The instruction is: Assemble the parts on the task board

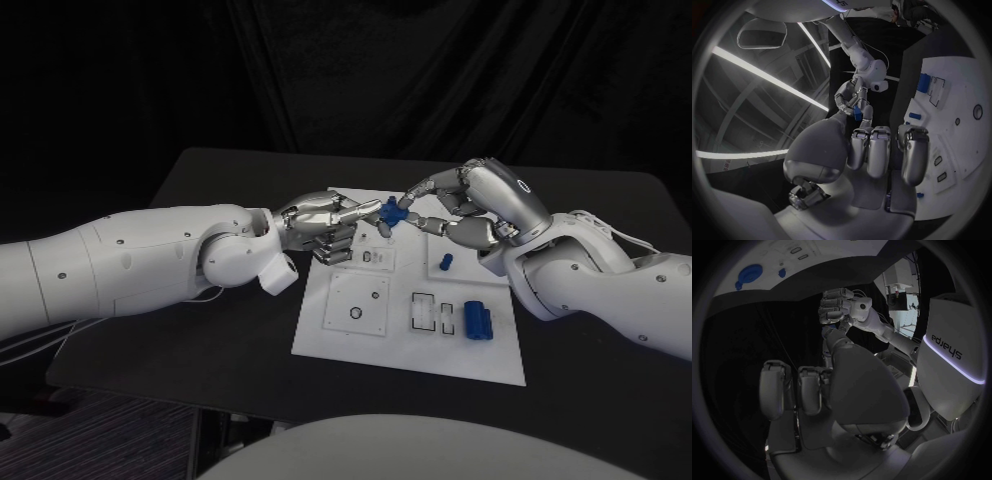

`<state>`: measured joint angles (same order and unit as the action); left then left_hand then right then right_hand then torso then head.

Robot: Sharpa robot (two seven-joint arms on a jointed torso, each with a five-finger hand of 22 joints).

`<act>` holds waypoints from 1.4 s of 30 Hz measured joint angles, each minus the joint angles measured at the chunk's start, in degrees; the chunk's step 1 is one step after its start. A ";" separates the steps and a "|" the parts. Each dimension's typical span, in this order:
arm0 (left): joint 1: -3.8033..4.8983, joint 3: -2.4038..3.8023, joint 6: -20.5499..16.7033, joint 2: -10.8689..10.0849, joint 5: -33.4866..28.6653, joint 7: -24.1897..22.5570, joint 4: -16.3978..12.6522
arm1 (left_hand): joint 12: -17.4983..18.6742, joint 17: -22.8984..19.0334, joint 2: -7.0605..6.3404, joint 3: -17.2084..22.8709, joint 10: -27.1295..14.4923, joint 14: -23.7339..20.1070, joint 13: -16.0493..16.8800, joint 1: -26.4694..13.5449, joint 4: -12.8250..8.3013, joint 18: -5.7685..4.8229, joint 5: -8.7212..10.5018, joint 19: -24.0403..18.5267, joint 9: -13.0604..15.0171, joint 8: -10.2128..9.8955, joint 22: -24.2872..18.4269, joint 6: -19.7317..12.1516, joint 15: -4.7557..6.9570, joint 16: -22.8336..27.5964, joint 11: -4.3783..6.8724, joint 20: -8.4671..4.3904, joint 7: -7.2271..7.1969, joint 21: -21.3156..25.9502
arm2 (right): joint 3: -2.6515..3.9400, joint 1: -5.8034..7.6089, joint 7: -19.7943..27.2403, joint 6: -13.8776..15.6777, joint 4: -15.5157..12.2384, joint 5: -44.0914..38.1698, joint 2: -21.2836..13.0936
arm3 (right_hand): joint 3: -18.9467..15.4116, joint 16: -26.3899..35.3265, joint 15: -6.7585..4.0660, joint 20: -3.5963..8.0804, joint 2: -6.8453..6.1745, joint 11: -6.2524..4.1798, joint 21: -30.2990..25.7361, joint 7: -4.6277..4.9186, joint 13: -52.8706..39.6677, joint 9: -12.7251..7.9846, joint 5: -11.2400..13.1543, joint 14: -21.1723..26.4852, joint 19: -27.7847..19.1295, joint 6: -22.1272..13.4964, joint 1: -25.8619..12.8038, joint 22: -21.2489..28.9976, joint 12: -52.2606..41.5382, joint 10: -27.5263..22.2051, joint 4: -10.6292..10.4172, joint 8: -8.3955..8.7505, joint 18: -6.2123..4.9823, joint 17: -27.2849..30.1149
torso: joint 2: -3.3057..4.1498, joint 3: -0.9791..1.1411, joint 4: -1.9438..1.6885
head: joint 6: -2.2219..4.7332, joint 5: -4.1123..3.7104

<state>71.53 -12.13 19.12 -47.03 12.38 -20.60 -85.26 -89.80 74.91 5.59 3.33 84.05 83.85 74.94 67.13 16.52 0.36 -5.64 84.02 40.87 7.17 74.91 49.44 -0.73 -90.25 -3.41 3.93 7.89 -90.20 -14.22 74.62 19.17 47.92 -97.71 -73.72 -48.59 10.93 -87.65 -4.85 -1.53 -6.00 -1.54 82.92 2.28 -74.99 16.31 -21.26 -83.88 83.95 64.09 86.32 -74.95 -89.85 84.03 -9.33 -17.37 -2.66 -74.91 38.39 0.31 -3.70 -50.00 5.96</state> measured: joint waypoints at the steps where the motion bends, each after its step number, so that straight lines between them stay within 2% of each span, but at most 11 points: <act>1: 0.00 0.00 0.04 -0.01 -0.04 0.03 -0.01 | 0.00 0.00 0.10 -0.09 0.00 0.00 0.00 0.43 0.09 0.00 -0.73 0.07 -0.07 0.14 0.00 -0.02 0.00 0.00 0.00 0.07 -0.02 0.00 | 0.00 0.00 0.00 -0.02 -0.05 -0.04 0.04 | 0.00 0.00 0.00 0.00 0.00 0.00 0.00 0.00 0.00 0.01 0.00 0.00 0.00 0.00 0.00 0.00 0.00 0.00 0.00 0.00 0.00 0.00 | 0.01 0.00 0.01 | 0.00 0.02; 9: -0.01 0.00 0.23 -0.09 -0.24 0.47 -0.05 | 0.00 0.00 0.64 -0.63 0.00 0.21 0.01 3.62 -0.16 0.00 -6.28 -0.14 -0.57 1.27 0.00 -0.62 -0.20 0.00 0.00 0.28 -0.23 0.00 | 0.00 -0.03 -0.01 -0.26 -0.72 -0.24 0.13 | -0.01 0.00 0.00 0.00 -0.08 0.00 0.00 0.01 0.00 0.35 0.05 0.00 0.00 -0.01 0.07 0.01 0.00 0.00 0.00 -0.01 0.00 0.00 | 0.03 0.01 0.02 | 0.00 -0.07; 13: -0.01 -0.01 0.32 -0.12 -0.29 0.87 -0.07 | 0.00 0.00 0.73 -0.62 0.00 0.21 0.01 4.45 -0.16 0.00 -7.54 -0.14 -0.57 1.82 0.00 -0.62 -0.20 0.00 0.00 0.27 -0.23 0.00 | 0.00 -0.07 -0.01 -0.42 -1.18 -0.30 0.06 | -0.01 0.00 0.00 0.00 -0.28 0.00 0.00 0.01 0.00 0.35 0.05 0.00 0.00 -0.01 -0.12 0.01 0.00 0.00 0.01 0.00 -0.01 0.00 | 0.03 0.05 0.03 | 0.00 0.01; 14: -0.01 -0.01 0.34 -0.13 -0.30 0.97 -0.08 | 0.00 0.00 0.73 -0.62 0.00 0.21 0.01 4.45 -0.16 0.00 -7.64 -0.14 -0.57 1.82 0.00 -0.62 -0.20 0.00 0.00 0.27 -0.22 0.00 | 0.00 -0.08 -0.01 -0.45 -1.29 -0.31 0.04 | -0.01 0.00 0.00 0.00 -0.37 0.00 0.00 0.01 0.00 0.38 0.05 0.00 0.00 -0.01 -0.08 0.01 0.00 0.00 0.01 0.00 -0.01 0.00 | 0.03 0.07 0.03 | 0.00 0.01; 15: -0.01 -0.01 0.37 -0.14 -0.31 1.05 -0.09 | -0.01 0.00 0.73 -0.67 0.00 0.21 0.01 4.45 -0.17 0.00 -7.74 -0.12 -0.57 1.94 0.00 -0.62 -0.20 0.00 0.00 0.29 -0.22 0.00 | 0.00 -0.09 -0.01 -0.48 -1.42 -0.31 0.03 | -0.01 0.00 0.00 0.00 -0.37 0.00 0.00 0.01 0.00 1.25 0.05 0.00 0.00 -0.01 -0.08 0.01 0.00 0.00 0.01 0.00 -0.01 0.00 | 0.03 0.08 0.03 | 0.00 0.01; 21: -0.01 -0.01 0.67 -0.23 -0.34 1.51 -0.20 | -0.01 0.00 0.76 -0.94 0.00 0.21 0.01 4.95 -0.16 0.00 -8.30 0.06 -0.51 2.60 0.00 -0.62 -0.20 0.00 0.00 0.48 -0.22 0.00 | 0.00 -0.13 -0.01 -0.73 -1.94 -0.36 0.03 | -0.01 0.00 0.00 0.00 -0.37 0.00 0.00 0.02 0.00 1.25 0.05 0.00 0.00 -0.01 -0.08 0.02 0.00 0.00 0.01 0.01 -0.01 0.00 | 0.03 0.07 0.02 | 0.00 0.03; 28: -0.02 0.00 1.40 -0.43 -0.37 1.90 -0.41 | -0.01 0.00 0.41 -1.05 0.00 0.20 0.01 5.47 -0.27 0.00 -8.30 0.06 -0.47 2.84 0.00 -0.41 -0.20 0.00 0.00 0.48 -0.43 0.00 | 0.00 -0.18 -0.04 -1.13 -2.25 -0.39 0.07 | -0.02 0.00 0.00 0.00 -0.53 0.00 0.00 0.03 0.00 1.26 0.05 0.00 0.00 -0.02 0.09 0.02 0.00 0.00 0.01 0.02 -0.01 0.00 | 0.02 0.02 0.03 | 0.00 0.47; 42: -0.02 0.00 2.77 -0.60 -1.64 2.41 -0.71 | -0.07 0.00 0.32 -1.34 0.00 0.20 0.05 7.96 -0.56 0.00 -8.37 0.06 -0.18 4.20 0.00 0.00 -0.19 0.00 0.00 0.47 -0.84 0.00 | 0.00 -0.27 -0.28 -2.30 -2.39 -0.60 0.14 | 0.33 0.00 0.00 0.00 -0.49 0.00 0.00 0.12 0.01 2.49 0.73 0.00 0.00 -0.11 0.04 0.03 0.00 0.00 0.00 0.40 -0.01 0.00 | -0.04 -0.04 -0.04 | 0.00 0.80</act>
<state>71.51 -12.13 21.88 -47.63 10.74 -18.19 -85.97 -89.86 74.91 5.91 1.99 84.05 84.05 74.99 75.09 15.96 0.36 -14.01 84.08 40.69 11.37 74.91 49.44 -0.93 -90.25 -3.41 4.40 7.05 -90.20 -14.22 74.36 18.89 45.63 -100.10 -74.33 -48.45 11.25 -87.64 -4.86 -1.54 -6.48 -1.54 82.92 2.39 -74.98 18.80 -20.53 -83.88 83.95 63.98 86.36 -74.92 -89.84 84.03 -9.33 -16.97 -2.67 -74.90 38.35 0.27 -3.75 -50.00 6.76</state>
